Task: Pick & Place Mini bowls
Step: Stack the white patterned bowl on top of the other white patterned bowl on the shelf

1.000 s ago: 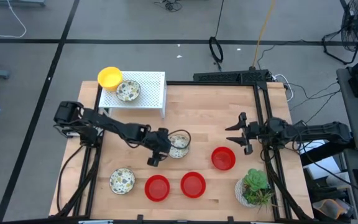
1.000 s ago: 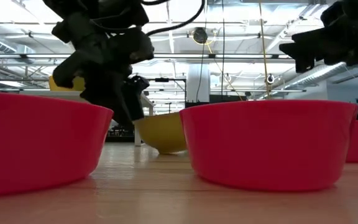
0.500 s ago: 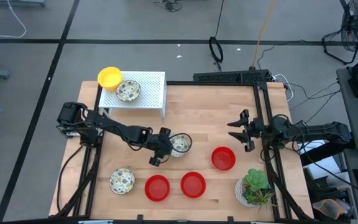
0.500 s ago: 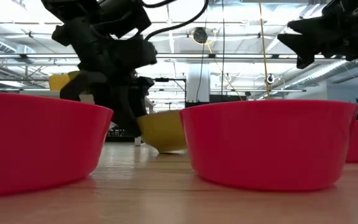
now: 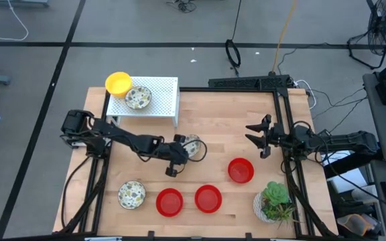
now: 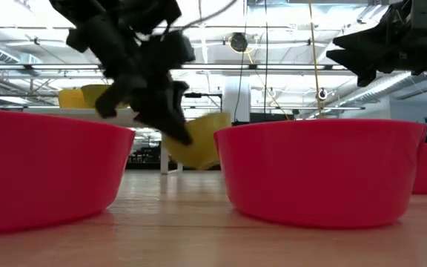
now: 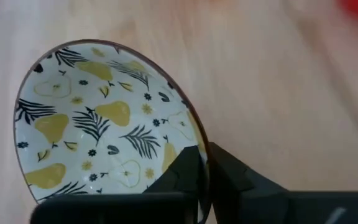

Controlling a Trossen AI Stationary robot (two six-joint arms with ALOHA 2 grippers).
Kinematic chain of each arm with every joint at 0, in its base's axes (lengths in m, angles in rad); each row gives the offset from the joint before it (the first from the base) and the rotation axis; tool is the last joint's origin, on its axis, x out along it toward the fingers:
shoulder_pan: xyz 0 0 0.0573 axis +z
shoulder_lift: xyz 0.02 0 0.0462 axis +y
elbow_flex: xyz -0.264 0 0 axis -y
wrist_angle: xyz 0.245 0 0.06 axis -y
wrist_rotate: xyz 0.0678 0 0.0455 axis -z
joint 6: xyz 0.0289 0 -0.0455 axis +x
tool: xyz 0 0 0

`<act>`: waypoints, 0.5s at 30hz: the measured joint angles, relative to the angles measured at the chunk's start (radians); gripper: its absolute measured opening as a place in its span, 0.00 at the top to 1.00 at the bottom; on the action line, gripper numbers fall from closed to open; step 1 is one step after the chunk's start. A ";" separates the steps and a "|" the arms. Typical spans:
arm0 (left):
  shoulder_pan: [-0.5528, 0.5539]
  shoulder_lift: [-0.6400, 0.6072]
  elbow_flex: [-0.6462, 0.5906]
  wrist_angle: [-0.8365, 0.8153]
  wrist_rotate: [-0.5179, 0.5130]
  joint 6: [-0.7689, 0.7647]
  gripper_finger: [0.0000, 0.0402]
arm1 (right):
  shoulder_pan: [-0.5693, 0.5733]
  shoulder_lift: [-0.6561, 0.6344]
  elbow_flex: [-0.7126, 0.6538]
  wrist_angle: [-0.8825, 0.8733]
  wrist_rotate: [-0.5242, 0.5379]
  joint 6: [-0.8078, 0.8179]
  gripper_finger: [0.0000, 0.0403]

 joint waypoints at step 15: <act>0.056 -0.326 0.185 -0.315 -0.526 0.083 0.92 | 0.000 0.002 0.000 -0.015 -0.002 0.000 0.58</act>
